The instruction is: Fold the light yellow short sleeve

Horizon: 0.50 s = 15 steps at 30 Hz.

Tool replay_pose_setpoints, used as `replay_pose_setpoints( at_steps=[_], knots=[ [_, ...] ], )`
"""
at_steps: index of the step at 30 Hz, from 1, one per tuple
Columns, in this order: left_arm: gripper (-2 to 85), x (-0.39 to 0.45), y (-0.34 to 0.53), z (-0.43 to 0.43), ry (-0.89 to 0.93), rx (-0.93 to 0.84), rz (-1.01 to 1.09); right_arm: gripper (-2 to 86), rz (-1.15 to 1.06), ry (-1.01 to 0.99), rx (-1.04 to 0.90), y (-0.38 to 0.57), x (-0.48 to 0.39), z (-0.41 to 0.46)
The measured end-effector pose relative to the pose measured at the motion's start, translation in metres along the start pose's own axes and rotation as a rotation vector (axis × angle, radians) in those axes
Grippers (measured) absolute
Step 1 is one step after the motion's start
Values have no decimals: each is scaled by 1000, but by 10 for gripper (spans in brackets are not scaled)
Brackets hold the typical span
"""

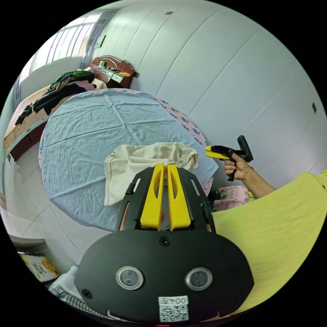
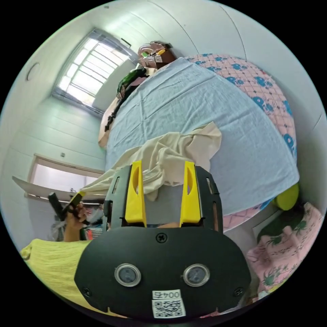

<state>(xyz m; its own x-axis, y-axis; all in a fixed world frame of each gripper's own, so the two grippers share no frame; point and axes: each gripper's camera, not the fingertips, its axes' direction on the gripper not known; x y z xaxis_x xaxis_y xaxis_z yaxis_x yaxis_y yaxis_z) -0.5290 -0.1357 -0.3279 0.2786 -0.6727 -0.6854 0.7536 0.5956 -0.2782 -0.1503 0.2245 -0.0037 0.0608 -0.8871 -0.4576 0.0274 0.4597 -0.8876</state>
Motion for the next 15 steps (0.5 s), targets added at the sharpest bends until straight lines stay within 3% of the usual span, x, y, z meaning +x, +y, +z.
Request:
replay_pose_setpoints(
  at_steps=[6,13,15],
  knots=[
    [17,42,-6,16,-26,-27,148,166,250,-642,-194,48,44,30],
    [16,87,1,54,28,-100,290,175,319,-708,-306,70,62,62],
    [16,101,5,71,48,-132,341,67,259,-608,-259,72,68,53]
  ],
)
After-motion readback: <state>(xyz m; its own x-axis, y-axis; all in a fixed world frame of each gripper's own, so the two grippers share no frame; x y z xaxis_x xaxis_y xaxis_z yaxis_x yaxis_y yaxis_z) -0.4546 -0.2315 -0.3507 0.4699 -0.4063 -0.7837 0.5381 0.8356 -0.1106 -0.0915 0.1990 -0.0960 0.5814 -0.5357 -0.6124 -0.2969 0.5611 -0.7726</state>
